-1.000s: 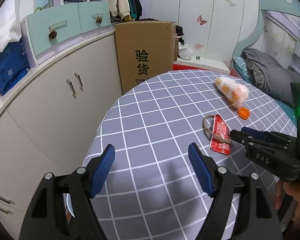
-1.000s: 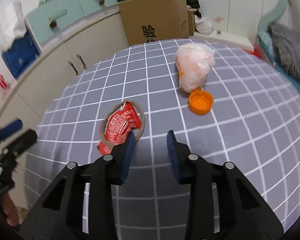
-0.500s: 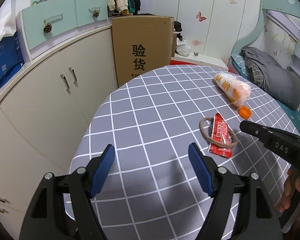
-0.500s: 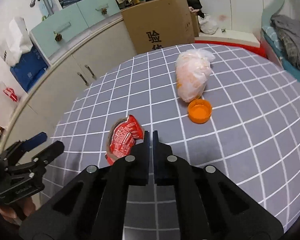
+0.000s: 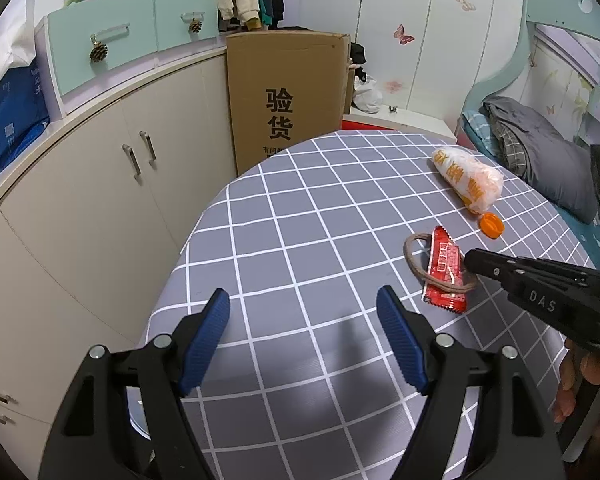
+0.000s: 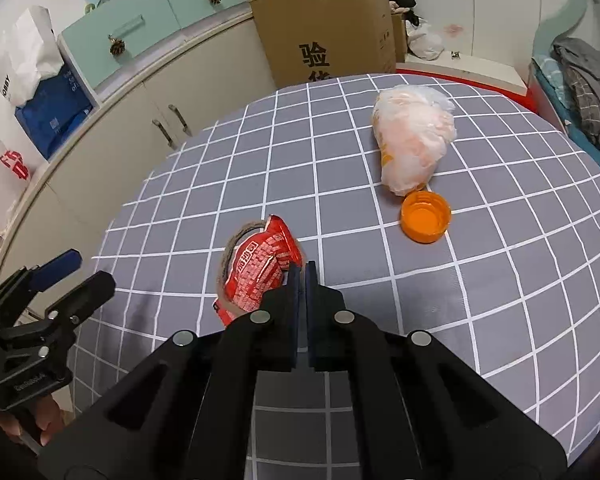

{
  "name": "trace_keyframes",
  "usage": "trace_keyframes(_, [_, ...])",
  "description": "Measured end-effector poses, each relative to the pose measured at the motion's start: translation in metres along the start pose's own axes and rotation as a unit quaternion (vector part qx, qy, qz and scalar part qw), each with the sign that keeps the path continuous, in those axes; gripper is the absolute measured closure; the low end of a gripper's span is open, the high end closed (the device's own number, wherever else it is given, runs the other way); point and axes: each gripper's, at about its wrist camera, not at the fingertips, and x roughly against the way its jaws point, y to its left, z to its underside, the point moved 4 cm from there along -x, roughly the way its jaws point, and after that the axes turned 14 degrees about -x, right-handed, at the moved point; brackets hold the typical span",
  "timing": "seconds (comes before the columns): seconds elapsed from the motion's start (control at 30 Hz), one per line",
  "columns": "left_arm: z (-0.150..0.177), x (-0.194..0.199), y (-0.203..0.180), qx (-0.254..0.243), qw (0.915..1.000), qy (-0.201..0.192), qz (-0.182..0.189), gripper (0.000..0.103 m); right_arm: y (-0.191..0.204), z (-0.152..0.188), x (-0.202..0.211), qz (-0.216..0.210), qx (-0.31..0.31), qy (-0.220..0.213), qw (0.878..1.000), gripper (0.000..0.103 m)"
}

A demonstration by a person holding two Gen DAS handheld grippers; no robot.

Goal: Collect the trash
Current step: 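Grasp the rubber band lying on the red wrapper with the right gripper, then grasp the red wrapper with the left gripper while the right lifts the rubber band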

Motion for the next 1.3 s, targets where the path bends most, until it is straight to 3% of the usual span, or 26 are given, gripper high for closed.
trace_keyframes(0.17, [0.004, -0.002, 0.003, 0.001, 1.0, 0.003, 0.001, 0.029, 0.008, 0.006, -0.005, 0.032, 0.028, -0.002, 0.999, 0.093])
trace_keyframes(0.2, [0.004, -0.002, 0.003, 0.002, 1.0, 0.004, 0.001, 0.029, 0.011, 0.007, -0.005, 0.036, 0.033, -0.001, 0.999, 0.088])
trace_keyframes(0.3, [0.006, -0.003, 0.005, 0.005, 1.0, 0.007, 0.003, 0.029, 0.015, 0.009, -0.005, 0.041, 0.042, -0.004, 0.998, 0.051])
trace_keyframes(0.4, [0.008, -0.003, 0.007, 0.006, 1.0, 0.007, 0.002, 0.029, 0.017, 0.014, -0.008, 0.08, 0.073, -0.021, 0.994, 0.065])
trace_keyframes(0.47, [0.008, -0.003, 0.007, 0.008, 0.9999, 0.008, 0.003, 0.029, 0.018, 0.014, -0.009, 0.079, 0.074, -0.022, 0.994, 0.073])
trace_keyframes(0.53, [0.008, -0.004, 0.008, 0.01, 0.9999, 0.009, 0.005, 0.029, 0.02, 0.013, -0.01, 0.081, 0.086, -0.022, 0.993, 0.088])
trace_keyframes(0.63, [0.009, -0.004, 0.008, 0.01, 0.9999, 0.009, 0.006, 0.029, 0.025, 0.015, -0.011, 0.085, 0.103, -0.024, 0.991, 0.099])
trace_keyframes(0.9, [0.008, -0.003, 0.004, 0.005, 0.9999, 0.009, 0.006, 0.029, 0.027, 0.011, 0.005, 0.052, 0.091, -0.056, 0.993, 0.1])
trace_keyframes(1.3, [-0.008, -0.012, -0.027, -0.026, 0.9988, 0.003, 0.042, 0.029, 0.029, -0.029, 0.059, -0.031, 0.03, -0.174, 0.984, 0.1])
